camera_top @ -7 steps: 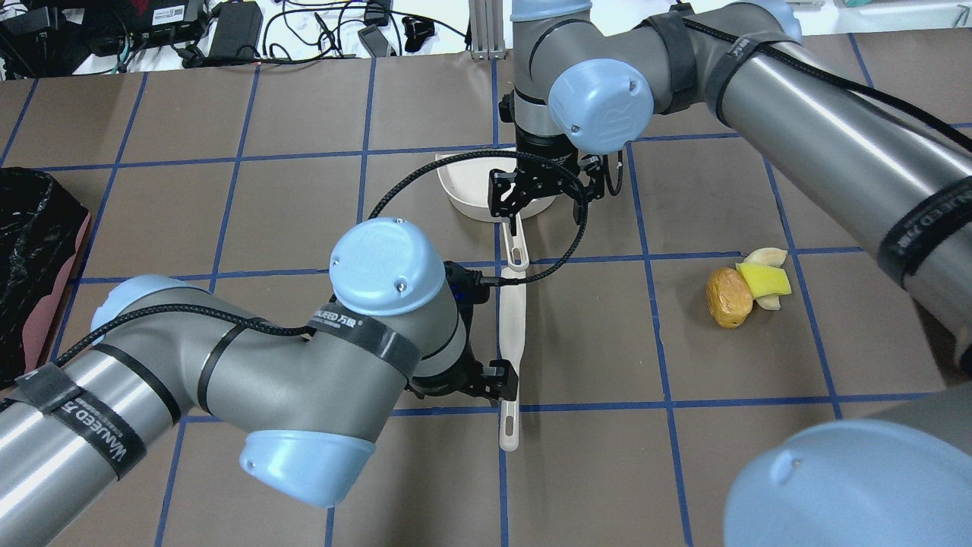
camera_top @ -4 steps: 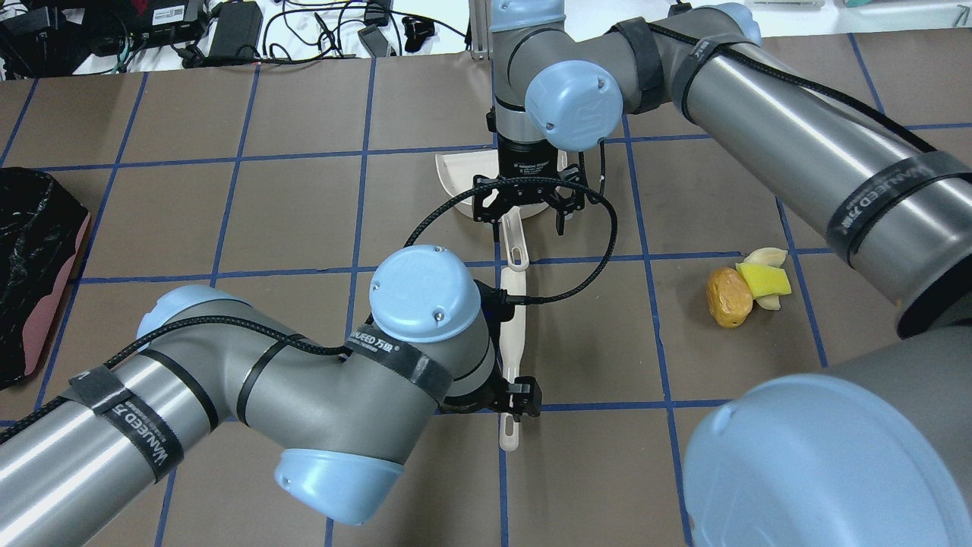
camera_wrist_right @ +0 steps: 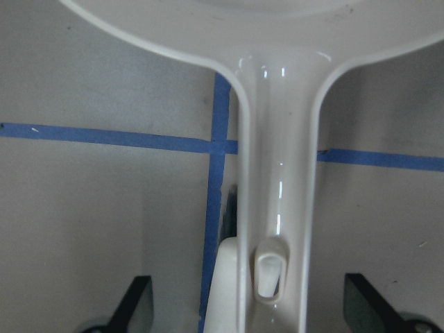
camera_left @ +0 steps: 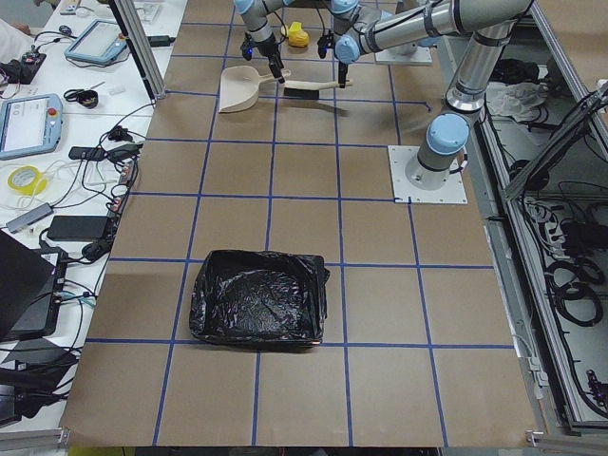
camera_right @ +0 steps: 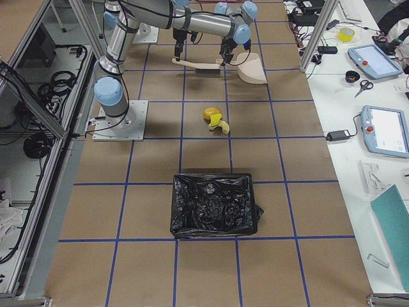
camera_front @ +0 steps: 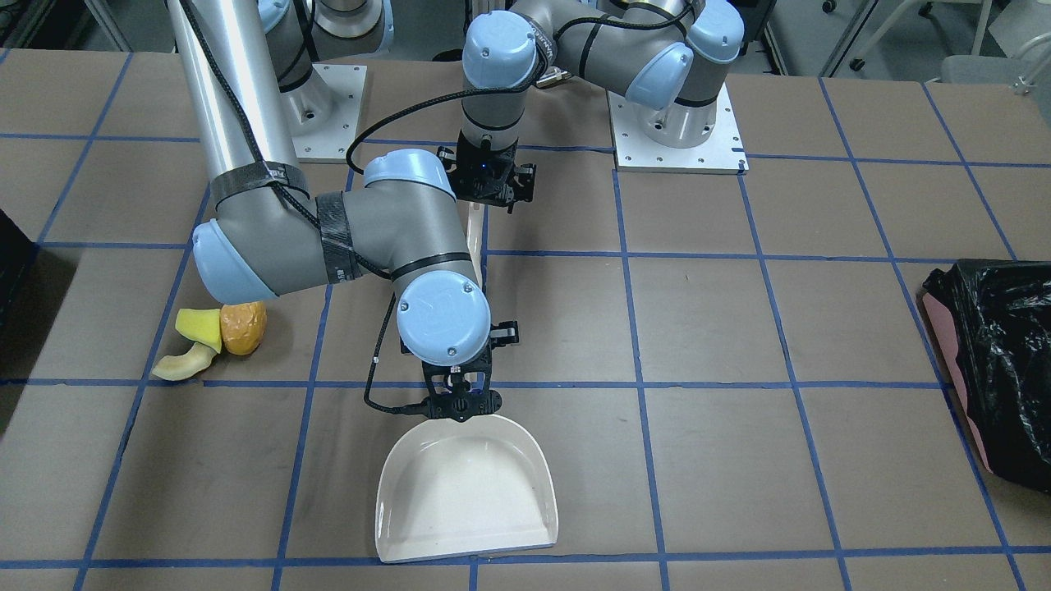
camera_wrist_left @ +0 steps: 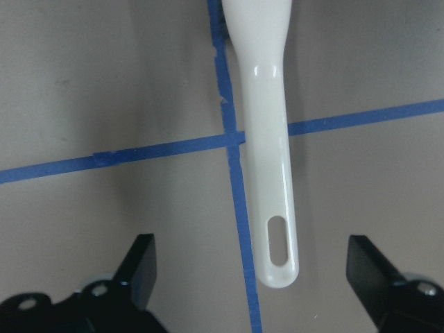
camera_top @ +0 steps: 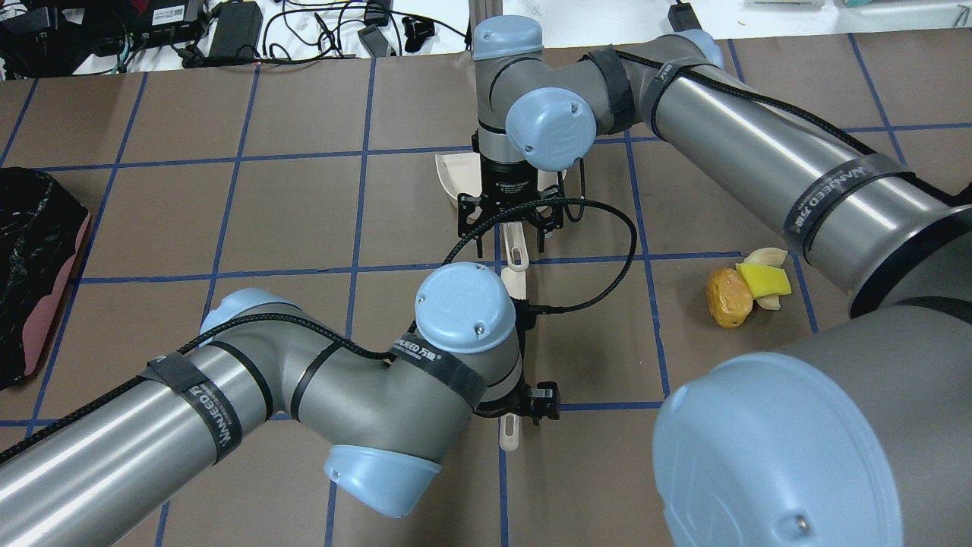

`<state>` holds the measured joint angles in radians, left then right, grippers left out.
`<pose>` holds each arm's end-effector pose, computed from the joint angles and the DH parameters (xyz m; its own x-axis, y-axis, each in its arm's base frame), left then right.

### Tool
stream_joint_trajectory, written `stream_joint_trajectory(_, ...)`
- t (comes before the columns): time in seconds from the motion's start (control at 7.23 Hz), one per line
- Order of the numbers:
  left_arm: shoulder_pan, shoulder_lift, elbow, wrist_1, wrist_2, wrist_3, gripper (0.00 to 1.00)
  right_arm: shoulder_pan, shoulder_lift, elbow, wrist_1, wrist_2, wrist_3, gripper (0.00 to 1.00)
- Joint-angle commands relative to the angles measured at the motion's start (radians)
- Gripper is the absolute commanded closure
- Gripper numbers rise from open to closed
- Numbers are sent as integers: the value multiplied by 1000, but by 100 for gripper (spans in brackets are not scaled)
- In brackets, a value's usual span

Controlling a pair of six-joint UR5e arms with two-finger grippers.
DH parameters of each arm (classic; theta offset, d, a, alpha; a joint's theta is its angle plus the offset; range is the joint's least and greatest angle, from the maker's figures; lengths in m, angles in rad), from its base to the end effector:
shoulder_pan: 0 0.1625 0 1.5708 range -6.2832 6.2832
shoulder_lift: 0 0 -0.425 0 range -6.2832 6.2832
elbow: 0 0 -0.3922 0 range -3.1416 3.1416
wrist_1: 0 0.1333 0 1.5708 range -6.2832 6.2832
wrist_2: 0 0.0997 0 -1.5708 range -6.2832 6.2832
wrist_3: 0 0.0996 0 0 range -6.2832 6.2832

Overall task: Sweep and dump trash in nearest bin
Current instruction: 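Grasp the dustpan with the right gripper while the left grasps the brush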

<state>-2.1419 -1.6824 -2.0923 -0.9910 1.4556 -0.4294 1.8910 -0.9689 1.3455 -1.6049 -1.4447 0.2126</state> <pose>-0.3693 -0.3069 0.2487 -0.9876 0.1338 0.0822 0.1415 0.9853 0.0962 0.3481 -0.5863 0.2420 -0.9960 -0.0774 -0.0449 -0.0883 0.9313 0.3533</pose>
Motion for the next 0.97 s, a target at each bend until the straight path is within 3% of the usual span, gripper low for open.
stream_joint_trajectory(0.0,-16,-48,0,47,2,-12,9,2,3,4,0,0,-1,10)
stream_joint_trajectory(0.14,-16,-60,0,49,-1,-11,36,2,1,6,2,-3,-2,15)
stream_joint_trajectory(0.41,-18,-66,2,51,2,-9,38,7,2,9,3,-13,-5,19)
stream_joint_trajectory(0.55,-18,-66,2,49,0,-6,48,7,3,12,3,-16,-9,30)
stream_joint_trajectory(0.69,-18,-65,5,51,0,-3,77,8,3,12,3,-16,-13,55)
stream_joint_trajectory(0.83,-16,-65,5,49,-3,-5,100,7,3,12,5,-14,-15,95)
